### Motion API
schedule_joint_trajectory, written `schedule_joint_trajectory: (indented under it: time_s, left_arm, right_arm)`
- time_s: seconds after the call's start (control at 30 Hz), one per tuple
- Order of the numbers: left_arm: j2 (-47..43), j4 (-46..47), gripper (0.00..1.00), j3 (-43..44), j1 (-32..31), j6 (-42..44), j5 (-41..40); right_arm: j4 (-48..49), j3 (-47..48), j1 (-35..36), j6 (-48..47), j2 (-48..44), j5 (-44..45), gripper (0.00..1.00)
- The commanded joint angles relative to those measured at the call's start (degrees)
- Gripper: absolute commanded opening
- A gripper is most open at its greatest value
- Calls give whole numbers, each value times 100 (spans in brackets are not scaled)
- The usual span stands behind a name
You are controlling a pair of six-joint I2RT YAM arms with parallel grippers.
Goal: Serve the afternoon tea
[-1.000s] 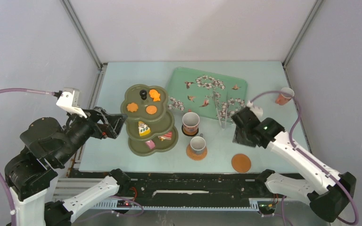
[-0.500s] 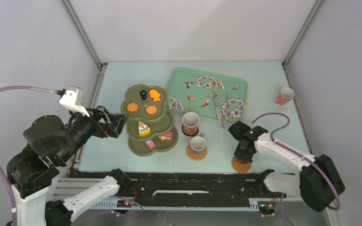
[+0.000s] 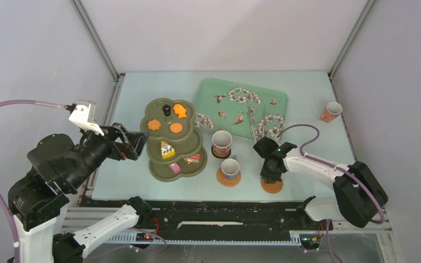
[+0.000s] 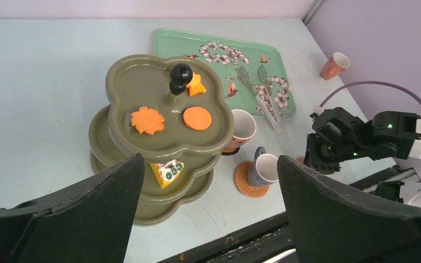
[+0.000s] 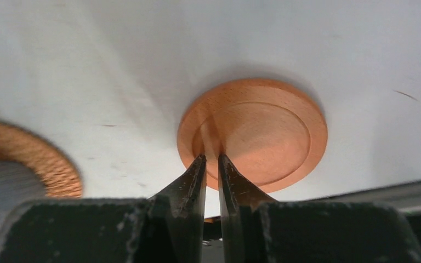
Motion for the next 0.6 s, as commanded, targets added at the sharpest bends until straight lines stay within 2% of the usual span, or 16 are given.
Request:
schedule_joint_trajectory:
  time_s: [0.0, 0.33, 0.57]
  left_arm:
    - [83, 18, 98, 164, -18, 92, -82]
    - [83, -46, 98, 221, -14, 89, -86]
    - [37, -62, 98, 178, -19, 105, -153]
  right_arm:
    - [1061, 397, 277, -3, 385, -8, 17]
    - [1056, 1024, 257, -273, 968, 42, 17]
    - [401, 1162, 289, -362, 164, 209, 19]
